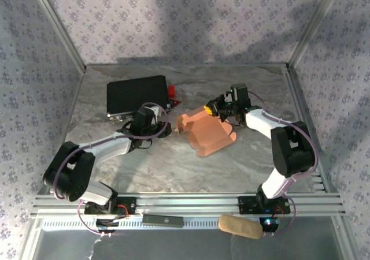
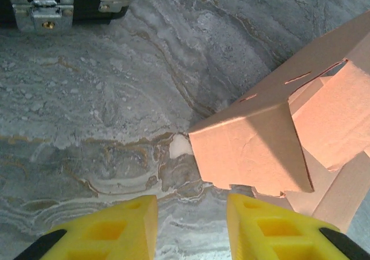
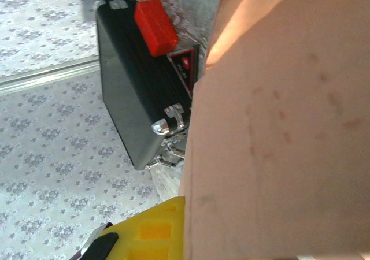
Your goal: Fold the paper box
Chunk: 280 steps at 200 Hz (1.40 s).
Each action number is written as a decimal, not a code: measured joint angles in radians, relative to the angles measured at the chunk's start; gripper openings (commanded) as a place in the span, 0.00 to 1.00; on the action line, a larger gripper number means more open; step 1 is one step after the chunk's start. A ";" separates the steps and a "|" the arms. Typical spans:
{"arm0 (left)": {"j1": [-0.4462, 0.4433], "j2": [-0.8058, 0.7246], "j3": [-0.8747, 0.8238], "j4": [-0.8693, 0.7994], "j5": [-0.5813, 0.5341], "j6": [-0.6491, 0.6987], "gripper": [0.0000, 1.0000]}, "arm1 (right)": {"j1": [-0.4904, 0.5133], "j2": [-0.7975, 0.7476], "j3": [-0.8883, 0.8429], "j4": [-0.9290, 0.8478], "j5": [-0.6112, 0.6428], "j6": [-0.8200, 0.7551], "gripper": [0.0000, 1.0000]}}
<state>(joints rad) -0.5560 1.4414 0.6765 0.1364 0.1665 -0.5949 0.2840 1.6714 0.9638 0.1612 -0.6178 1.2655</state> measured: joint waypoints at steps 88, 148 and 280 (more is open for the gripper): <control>0.019 0.080 0.023 0.069 0.021 0.099 0.31 | -0.030 0.060 -0.107 0.307 -0.021 -0.010 0.00; -0.039 0.124 0.019 0.252 0.030 0.208 0.27 | -0.046 0.071 -0.125 0.373 -0.060 -0.026 0.00; -0.122 0.262 -0.006 0.480 0.028 0.270 0.27 | -0.071 0.103 -0.135 0.437 -0.129 -0.025 0.00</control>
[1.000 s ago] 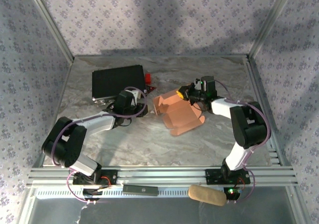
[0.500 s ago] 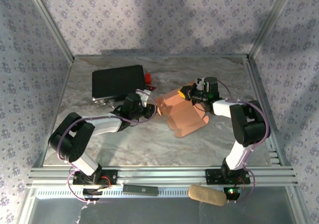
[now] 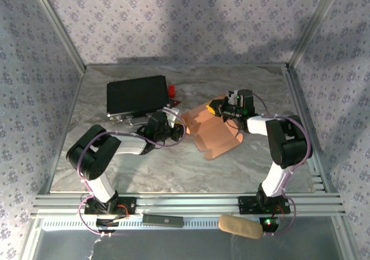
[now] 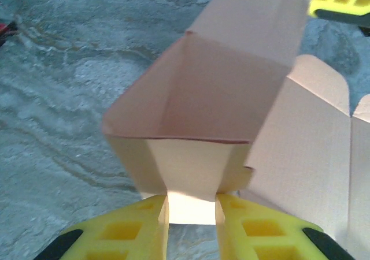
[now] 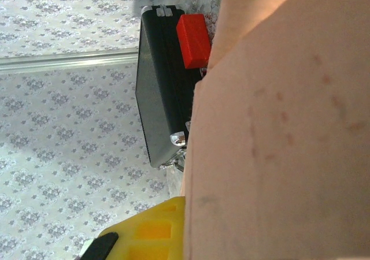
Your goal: Fold the paper box
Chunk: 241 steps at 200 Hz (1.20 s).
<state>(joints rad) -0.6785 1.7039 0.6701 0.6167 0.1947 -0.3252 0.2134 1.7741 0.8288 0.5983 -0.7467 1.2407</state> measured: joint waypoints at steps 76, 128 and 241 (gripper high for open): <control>-0.061 0.013 0.008 0.019 -0.025 0.030 0.25 | -0.008 0.008 0.000 0.023 -0.012 0.008 0.00; -0.034 -0.108 -0.002 -0.106 0.005 0.042 0.35 | -0.027 0.006 0.000 0.002 -0.037 0.007 0.00; 0.091 -0.037 -0.187 0.163 0.124 0.011 0.63 | -0.077 -0.046 0.000 -0.054 -0.142 -0.001 0.00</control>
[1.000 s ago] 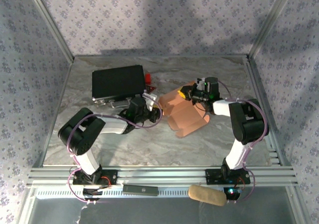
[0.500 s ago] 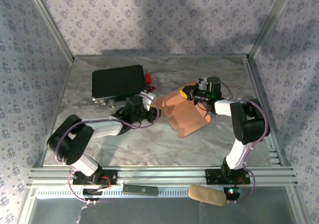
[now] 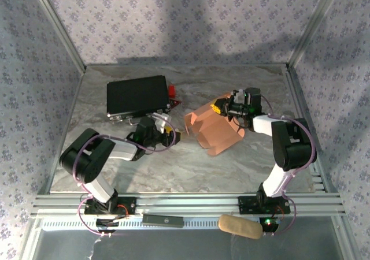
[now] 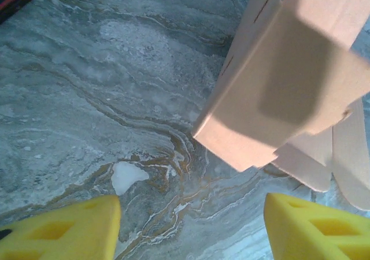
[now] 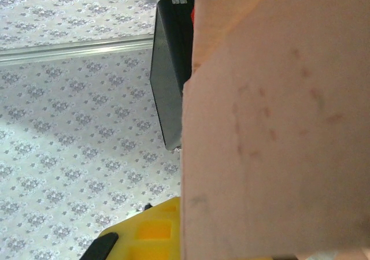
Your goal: Fold the paper box
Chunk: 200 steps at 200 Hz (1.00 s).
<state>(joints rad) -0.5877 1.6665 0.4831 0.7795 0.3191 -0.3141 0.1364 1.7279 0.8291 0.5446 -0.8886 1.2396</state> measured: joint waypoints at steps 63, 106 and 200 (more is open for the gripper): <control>-0.037 0.215 0.010 0.301 -0.021 0.042 0.60 | -0.006 0.000 0.000 -0.033 -0.031 0.000 0.00; -0.055 0.220 0.079 0.335 -0.023 0.064 0.58 | -0.006 0.012 0.000 -0.029 -0.043 -0.002 0.00; -0.107 0.229 0.145 0.306 -0.024 0.090 0.55 | -0.006 0.062 0.001 0.025 -0.043 0.009 0.00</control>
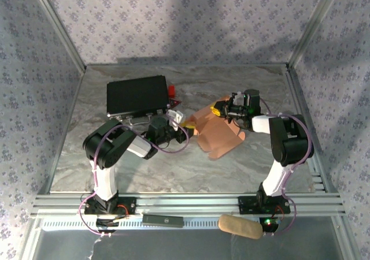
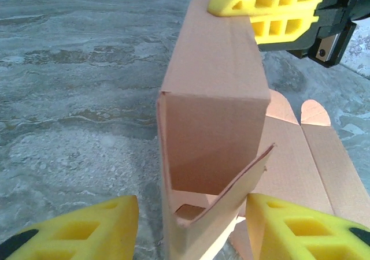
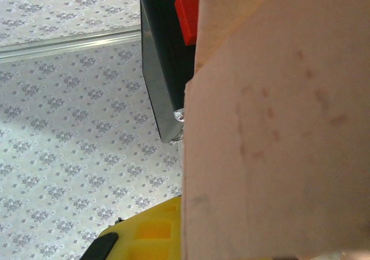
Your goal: Fold the paper box
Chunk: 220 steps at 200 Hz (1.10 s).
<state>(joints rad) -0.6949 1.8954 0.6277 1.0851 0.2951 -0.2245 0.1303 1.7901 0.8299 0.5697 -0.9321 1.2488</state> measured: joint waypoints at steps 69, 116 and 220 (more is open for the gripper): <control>-0.041 0.026 0.008 -0.011 -0.023 -0.003 0.53 | 0.000 0.000 0.000 0.014 0.000 0.004 0.00; -0.048 0.025 0.010 -0.012 -0.034 -0.003 0.54 | 0.000 0.000 0.000 0.018 0.000 0.011 0.00; -0.023 -0.339 -0.245 -0.110 -0.082 -0.026 0.63 | 0.080 0.000 -0.016 0.117 0.049 0.114 0.00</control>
<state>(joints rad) -0.7177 1.5566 0.3828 0.9752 0.2131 -0.2508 0.2108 1.7901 0.8139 0.6872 -0.8833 1.3628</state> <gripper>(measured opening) 0.631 0.052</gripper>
